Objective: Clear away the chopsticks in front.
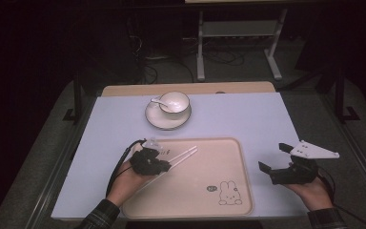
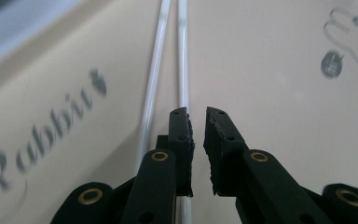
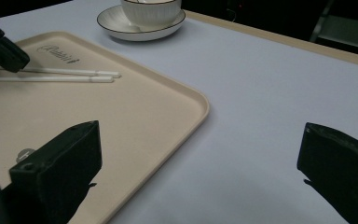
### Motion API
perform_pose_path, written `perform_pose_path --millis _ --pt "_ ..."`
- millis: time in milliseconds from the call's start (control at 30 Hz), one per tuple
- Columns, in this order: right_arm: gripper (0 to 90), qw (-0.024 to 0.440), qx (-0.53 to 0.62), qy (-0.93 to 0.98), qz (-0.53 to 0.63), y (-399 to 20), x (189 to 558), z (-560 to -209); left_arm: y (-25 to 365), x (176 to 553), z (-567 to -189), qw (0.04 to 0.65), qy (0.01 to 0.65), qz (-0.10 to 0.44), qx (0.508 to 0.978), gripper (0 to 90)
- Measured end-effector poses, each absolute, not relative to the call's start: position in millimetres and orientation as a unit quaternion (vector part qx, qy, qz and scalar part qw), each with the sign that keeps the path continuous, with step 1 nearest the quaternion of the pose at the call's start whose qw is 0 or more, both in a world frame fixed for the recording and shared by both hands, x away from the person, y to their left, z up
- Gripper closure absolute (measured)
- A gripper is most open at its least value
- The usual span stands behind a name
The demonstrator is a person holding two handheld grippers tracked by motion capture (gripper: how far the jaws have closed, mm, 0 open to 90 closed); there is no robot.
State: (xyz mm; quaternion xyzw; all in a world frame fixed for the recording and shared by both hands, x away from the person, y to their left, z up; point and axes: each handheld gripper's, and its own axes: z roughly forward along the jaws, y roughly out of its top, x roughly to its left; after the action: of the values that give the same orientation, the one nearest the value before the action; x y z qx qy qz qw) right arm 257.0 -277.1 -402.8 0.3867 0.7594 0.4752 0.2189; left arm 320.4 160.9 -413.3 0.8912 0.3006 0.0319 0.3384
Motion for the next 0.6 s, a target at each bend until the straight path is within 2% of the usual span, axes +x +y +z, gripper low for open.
perform_pose_path --millis 133,400,600 --pt "0.0 0.22 0.385 0.761 0.473 -276.2 257.0 -402.9 139.0 334.7 -413.6 0.34 0.274 0.029 0.899 89.6" --pt "0.0 0.218 0.387 0.761 0.473 -278.1 257.3 -403.9 87.9 364.1 -423.1 0.331 0.247 0.019 0.911 89.7" --pt "0.0 0.219 0.389 0.758 0.476 -281.7 256.7 -404.3 74.9 374.8 -435.3 0.321 0.25 0.023 0.913 89.7"
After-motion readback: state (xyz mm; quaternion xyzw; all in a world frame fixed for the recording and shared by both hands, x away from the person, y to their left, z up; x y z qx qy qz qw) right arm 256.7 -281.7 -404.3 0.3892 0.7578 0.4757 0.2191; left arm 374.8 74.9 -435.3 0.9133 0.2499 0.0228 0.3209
